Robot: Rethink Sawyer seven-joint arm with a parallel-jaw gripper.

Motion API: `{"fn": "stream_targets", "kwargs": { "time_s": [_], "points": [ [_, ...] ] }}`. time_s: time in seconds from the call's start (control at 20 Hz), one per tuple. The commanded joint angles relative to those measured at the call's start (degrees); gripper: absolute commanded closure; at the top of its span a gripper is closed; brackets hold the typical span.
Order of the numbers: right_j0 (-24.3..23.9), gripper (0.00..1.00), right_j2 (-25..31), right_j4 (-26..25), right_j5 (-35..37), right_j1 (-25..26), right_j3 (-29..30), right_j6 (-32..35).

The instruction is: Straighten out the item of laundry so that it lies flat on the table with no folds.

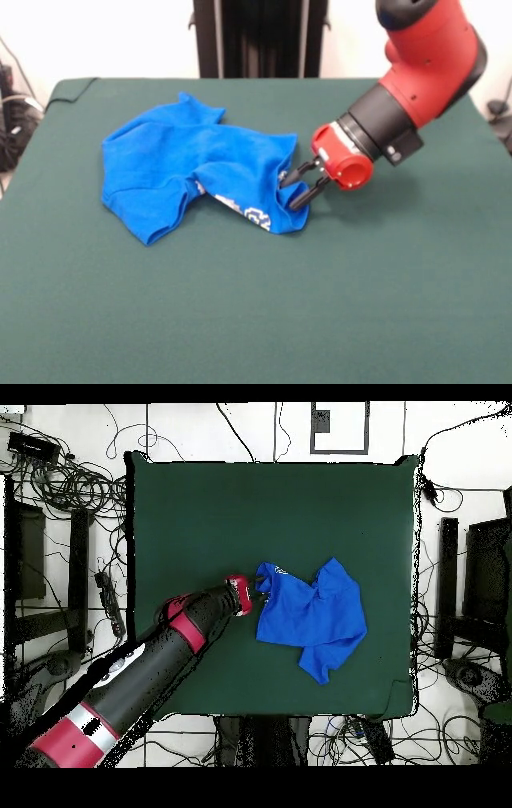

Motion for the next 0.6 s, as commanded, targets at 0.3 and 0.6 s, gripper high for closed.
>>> {"fn": "stream_targets", "kwargs": {
  "time_s": [0.3,0.6],
  "points": [
    [-0.62,0.0,4.68,-1.19,-2.98,4.82,-0.79,2.52],
    [-0.35,0.0,4.66,-2.07,-2.55,3.53,0.87,2.04]
  ]
}}
